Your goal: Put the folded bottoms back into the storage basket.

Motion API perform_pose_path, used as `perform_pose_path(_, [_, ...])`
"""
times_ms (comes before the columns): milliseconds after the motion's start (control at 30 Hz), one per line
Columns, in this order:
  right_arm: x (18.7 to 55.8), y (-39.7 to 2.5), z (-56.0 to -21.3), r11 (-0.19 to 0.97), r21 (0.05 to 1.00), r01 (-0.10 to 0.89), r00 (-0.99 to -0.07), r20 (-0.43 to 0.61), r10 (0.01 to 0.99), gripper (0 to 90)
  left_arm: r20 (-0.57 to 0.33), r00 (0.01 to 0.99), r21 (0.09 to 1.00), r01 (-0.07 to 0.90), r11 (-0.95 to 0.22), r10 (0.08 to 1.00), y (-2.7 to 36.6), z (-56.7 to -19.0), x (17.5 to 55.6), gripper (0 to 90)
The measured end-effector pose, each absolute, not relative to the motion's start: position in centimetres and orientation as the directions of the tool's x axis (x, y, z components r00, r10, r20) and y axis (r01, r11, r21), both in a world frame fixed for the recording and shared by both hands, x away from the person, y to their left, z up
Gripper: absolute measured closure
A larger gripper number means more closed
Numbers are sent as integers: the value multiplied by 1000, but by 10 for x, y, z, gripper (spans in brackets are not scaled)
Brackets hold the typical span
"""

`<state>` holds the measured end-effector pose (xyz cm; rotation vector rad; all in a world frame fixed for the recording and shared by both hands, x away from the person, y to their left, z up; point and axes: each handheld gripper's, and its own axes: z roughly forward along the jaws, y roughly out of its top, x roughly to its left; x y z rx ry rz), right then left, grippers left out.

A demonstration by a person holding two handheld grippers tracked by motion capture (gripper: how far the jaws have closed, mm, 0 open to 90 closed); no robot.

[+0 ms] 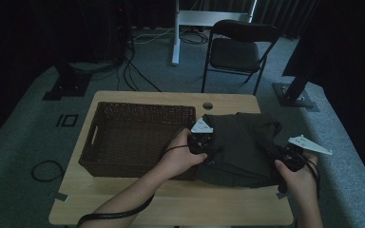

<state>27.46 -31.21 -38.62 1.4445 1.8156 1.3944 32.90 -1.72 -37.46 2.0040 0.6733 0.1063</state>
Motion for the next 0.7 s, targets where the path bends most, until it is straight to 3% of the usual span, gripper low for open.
perform_pose_path(700, [308,-253,-357,-47,901,431,-431,250,867,669,-195,805,858,417,-300,560,48,-353,346,685])
